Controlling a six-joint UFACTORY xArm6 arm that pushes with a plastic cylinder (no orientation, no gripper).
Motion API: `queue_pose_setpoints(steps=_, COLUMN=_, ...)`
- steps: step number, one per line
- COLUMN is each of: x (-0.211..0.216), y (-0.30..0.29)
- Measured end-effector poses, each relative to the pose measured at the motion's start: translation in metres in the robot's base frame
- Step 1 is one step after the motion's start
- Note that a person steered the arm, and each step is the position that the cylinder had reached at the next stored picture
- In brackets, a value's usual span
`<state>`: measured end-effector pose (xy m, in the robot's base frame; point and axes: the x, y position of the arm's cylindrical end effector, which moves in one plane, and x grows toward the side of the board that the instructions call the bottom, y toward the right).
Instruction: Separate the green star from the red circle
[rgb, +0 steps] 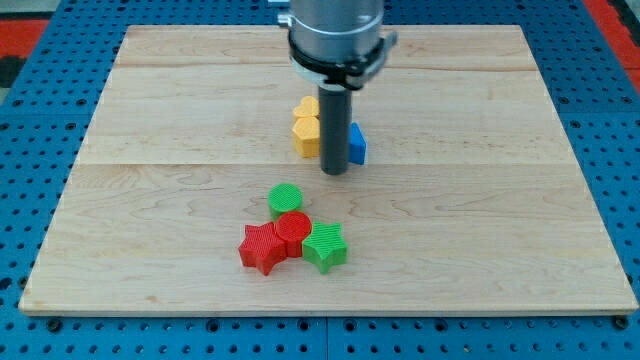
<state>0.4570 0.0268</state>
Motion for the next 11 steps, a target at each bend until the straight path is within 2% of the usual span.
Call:
queue_pose_setpoints(steps=1, x=0.014, y=0.029)
queue_pose_setpoints(steps=2, x=0.079, y=0.030)
queue_pose_setpoints(steps=4, x=0.161, y=0.016)
queue_pose_setpoints(steps=5, x=0.161, y=-0.016)
queue_pose_setpoints(steps=6, x=0.136, y=-0.040)
queue_pose_setpoints(steps=8, x=0.099, y=-0.016)
queue_pose_setpoints(steps=9, x=0.055, y=-0.016)
queue_pose_setpoints(steps=10, x=0.044, y=-0.014)
queue_pose_setpoints(steps=11, x=0.061, y=0.021)
